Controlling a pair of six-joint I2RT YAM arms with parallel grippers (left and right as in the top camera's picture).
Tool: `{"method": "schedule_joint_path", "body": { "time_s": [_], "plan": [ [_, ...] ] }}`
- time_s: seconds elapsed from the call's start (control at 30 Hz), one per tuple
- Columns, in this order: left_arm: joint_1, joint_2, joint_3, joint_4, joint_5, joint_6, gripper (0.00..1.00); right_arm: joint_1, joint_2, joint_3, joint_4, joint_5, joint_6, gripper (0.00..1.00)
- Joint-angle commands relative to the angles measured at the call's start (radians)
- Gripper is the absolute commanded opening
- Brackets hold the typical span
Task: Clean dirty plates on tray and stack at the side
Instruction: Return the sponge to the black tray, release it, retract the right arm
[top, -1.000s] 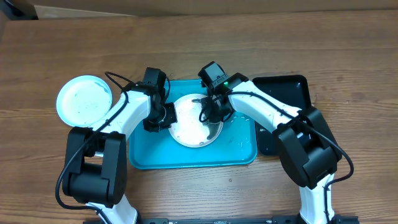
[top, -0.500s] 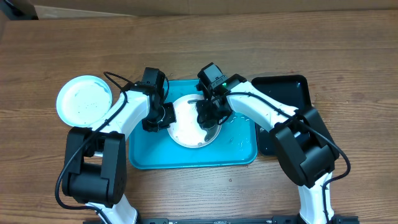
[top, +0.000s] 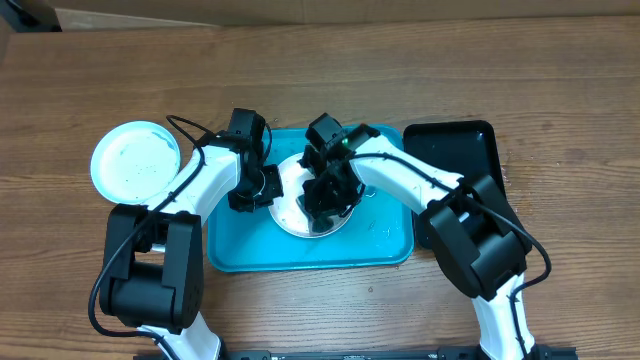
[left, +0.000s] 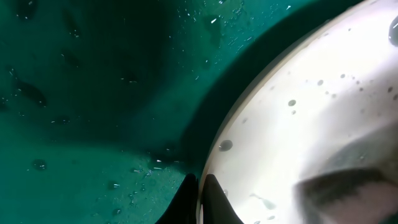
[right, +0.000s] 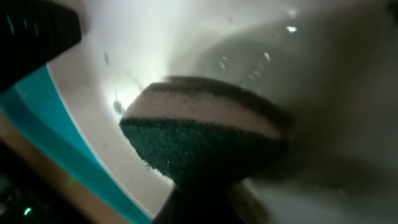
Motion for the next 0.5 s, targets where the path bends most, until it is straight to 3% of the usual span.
{"method": "schedule_joint_path", "body": {
  "time_s": [0.0,0.23,0.47],
  "plan": [
    [0.003,0.015,-0.006,0.003,-0.014,-0.014,0.04,-0.086,-0.012,0.147,-0.133,-0.066,-0.082,0.04],
    [0.003,0.015,-0.006,0.003,-0.014,-0.014,0.04,-0.246,-0.052,0.339,-0.386,0.01,-0.135,0.04],
    [0.003,0.015,-0.006,0.004,-0.014,-0.014,0.04,-0.415,-0.071,0.354,-0.488,0.252,-0.134,0.04]
  ]
}}
